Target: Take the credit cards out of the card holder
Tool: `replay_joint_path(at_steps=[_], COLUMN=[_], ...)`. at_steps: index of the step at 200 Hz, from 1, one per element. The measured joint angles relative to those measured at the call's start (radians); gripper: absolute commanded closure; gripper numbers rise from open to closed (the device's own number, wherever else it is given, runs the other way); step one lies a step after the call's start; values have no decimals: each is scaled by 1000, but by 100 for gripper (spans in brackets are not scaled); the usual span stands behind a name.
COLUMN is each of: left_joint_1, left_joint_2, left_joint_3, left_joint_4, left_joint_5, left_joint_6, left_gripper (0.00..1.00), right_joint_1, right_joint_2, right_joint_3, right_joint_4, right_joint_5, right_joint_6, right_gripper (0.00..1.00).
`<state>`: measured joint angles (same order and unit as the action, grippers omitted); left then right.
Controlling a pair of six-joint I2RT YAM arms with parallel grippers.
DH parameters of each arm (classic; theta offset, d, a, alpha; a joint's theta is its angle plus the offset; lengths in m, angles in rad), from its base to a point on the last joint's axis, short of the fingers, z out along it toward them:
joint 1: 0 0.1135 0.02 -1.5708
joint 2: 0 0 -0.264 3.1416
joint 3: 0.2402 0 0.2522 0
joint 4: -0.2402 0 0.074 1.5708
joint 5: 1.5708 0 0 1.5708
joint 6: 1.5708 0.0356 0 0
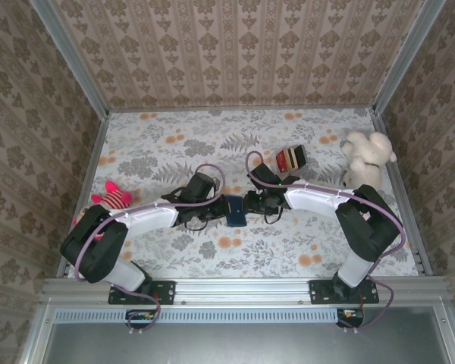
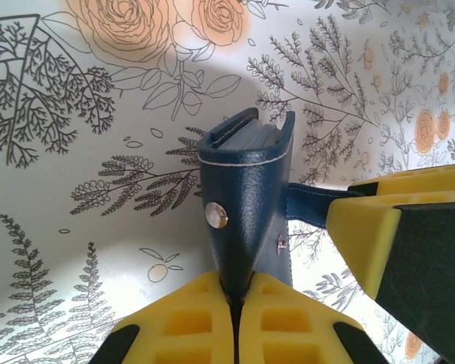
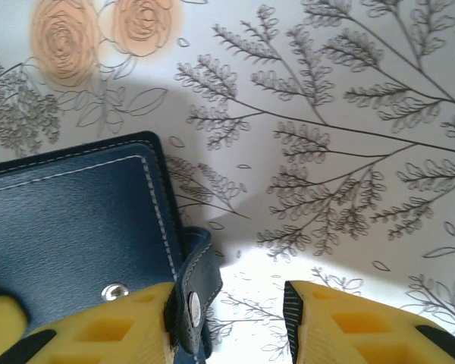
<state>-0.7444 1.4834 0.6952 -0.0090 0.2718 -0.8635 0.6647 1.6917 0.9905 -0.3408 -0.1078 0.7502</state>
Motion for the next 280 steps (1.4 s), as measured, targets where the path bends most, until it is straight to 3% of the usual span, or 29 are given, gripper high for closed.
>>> replay_joint_path(at_steps=[52, 83, 120, 151, 204, 280], left_joint_1=[0, 0, 5, 52, 165, 206], left_joint_2=[0, -2, -72, -154, -236, -348], left_joint_3=[1, 8, 53, 109, 81, 8], left_joint_4=[-65, -122, -232, -307, -251, -250], left_joint_5=[-39, -81, -162, -235, -280, -344], left_joint_6=[-37, -62, -61, -43, -41, -41], left_gripper=[64, 33, 0, 0, 0, 0], right_joint_1=[1, 2, 3, 8, 51, 113], right_joint_2=[50, 56, 44, -29, -129, -27], right_joint_3=[32, 32, 32, 32, 62, 196], right_joint_4=[0, 2, 2, -1, -6, -8], right_joint_5=[-35, -35, -35, -54, -100, -171], right_joint_6=[-47, -67, -78, -78, -64, -41], right_gripper=[78, 92, 94, 95, 95, 95])
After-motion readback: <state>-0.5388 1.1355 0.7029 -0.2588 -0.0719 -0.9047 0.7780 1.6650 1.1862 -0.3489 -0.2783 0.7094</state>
